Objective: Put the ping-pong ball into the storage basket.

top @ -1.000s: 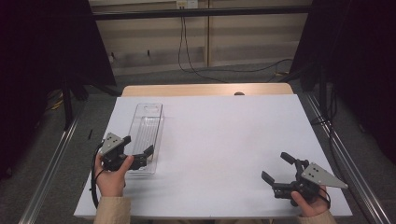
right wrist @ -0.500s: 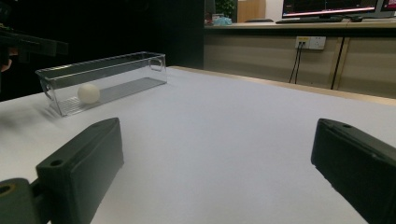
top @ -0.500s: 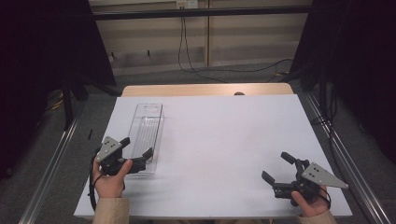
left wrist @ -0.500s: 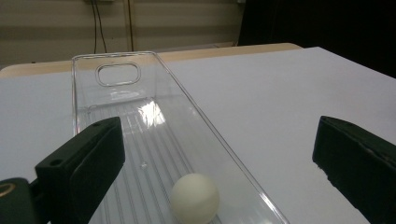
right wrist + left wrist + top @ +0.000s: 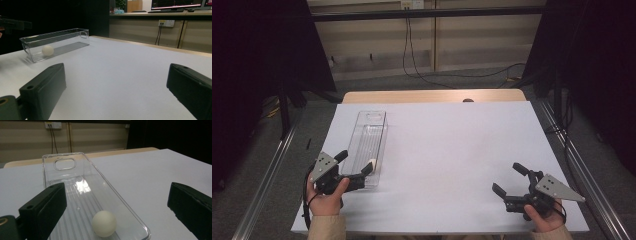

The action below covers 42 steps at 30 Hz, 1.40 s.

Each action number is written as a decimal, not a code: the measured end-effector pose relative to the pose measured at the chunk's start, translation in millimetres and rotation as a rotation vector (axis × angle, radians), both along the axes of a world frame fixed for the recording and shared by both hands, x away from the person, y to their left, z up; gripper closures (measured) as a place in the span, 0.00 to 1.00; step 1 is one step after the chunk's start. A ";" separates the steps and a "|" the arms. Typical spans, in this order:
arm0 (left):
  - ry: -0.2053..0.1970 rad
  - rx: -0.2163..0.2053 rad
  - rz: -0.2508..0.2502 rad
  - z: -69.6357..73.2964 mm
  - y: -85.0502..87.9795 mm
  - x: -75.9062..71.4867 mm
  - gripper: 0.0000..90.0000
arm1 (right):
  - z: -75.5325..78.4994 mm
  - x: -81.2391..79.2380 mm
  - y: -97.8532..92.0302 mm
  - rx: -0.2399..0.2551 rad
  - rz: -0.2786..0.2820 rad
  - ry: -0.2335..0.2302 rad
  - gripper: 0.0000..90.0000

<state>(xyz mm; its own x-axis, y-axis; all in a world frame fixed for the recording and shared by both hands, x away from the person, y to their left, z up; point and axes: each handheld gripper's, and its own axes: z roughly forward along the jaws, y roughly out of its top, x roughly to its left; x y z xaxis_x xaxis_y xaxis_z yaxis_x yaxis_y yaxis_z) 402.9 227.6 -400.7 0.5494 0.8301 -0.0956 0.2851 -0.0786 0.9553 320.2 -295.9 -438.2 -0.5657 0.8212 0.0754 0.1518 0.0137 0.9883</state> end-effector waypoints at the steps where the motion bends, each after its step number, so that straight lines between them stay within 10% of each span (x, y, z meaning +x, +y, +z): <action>1: -0.003 0.002 0.000 -0.6 0.4 -0.5 0.03 | 0.0 0.1 -0.2 0.000 -0.001 -0.002 0.02; 42: -0.047 -0.023 -0.017 -10.6 4.8 -20.0 0.03 | -0.8 1.3 -0.7 0.005 0.001 -0.004 0.02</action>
<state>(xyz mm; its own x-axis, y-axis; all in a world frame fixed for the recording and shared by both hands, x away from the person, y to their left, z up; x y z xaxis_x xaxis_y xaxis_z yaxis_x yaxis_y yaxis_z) 383.0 232.4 -411.3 0.5680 0.8183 -0.0883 0.2386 -0.0610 0.9692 321.5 -296.6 -439.0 -0.5666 0.8204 0.0775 0.1482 0.0089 0.9889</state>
